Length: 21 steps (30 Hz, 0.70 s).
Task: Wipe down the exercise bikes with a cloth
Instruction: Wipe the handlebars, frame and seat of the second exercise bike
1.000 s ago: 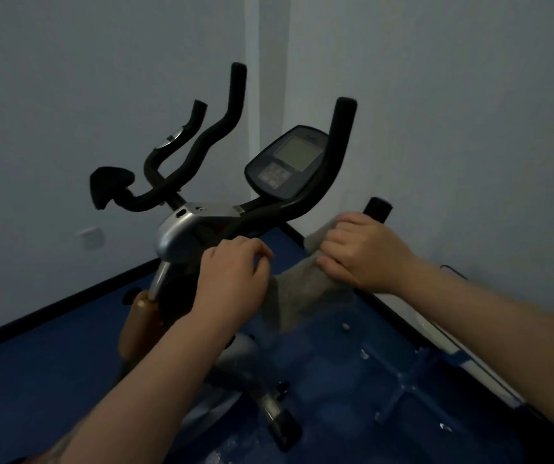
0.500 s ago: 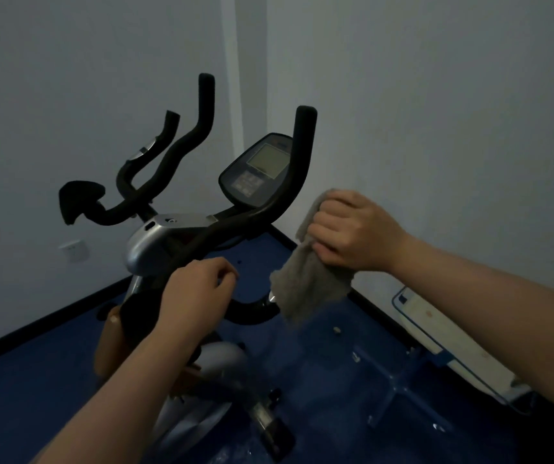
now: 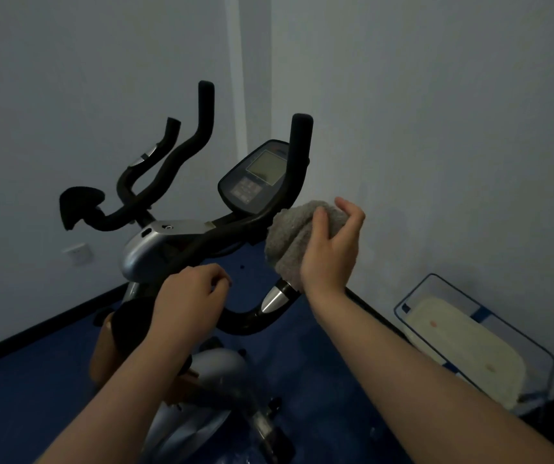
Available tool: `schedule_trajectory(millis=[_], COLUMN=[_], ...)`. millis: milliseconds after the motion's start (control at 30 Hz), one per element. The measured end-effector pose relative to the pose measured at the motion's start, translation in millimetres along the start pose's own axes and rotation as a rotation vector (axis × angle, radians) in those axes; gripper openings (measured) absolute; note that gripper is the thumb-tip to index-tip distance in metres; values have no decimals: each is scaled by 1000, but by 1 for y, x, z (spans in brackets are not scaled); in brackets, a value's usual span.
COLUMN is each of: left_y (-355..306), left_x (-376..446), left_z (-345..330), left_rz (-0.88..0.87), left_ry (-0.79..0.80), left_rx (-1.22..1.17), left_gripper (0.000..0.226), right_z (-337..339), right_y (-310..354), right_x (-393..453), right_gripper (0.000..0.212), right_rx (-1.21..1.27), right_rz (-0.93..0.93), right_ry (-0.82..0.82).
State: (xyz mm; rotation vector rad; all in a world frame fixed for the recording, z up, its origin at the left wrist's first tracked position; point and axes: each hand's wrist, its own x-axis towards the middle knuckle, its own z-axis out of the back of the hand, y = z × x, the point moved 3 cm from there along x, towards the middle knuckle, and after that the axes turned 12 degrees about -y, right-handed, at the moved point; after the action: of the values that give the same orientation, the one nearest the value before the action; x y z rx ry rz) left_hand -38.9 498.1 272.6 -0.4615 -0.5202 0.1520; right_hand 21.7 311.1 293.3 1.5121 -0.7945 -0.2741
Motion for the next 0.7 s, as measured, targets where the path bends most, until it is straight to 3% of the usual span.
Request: schedule_trajectory(millis=[133,267,367,467,567,700], left_y=[-1,-2,-2,-3,-3,-4], left_x=[0,0,1,-1,-1,-2], left_z=[-1,0,0,0,0,2], left_rz=[-20,-24,-29,-41,-65,-61], left_ry=[4,9,26,30,3,7], left_rx=[15,18,21,12,25,16], left_gripper=[16,16,17,16,16,16], right_z=[-6,-1,0,-3,-4,1], right_y=[10,-6,-15,-3,-2,-18], right_x=[40,4,-18,15,30,-8], right_gripper=[48,16,36,25,40,13], right_rx=[46,141,156,39,118,137], right_rz=[-313,-116,-84,-59,-106,-81], right_ry=[58,-41,-39,-10,44,-15])
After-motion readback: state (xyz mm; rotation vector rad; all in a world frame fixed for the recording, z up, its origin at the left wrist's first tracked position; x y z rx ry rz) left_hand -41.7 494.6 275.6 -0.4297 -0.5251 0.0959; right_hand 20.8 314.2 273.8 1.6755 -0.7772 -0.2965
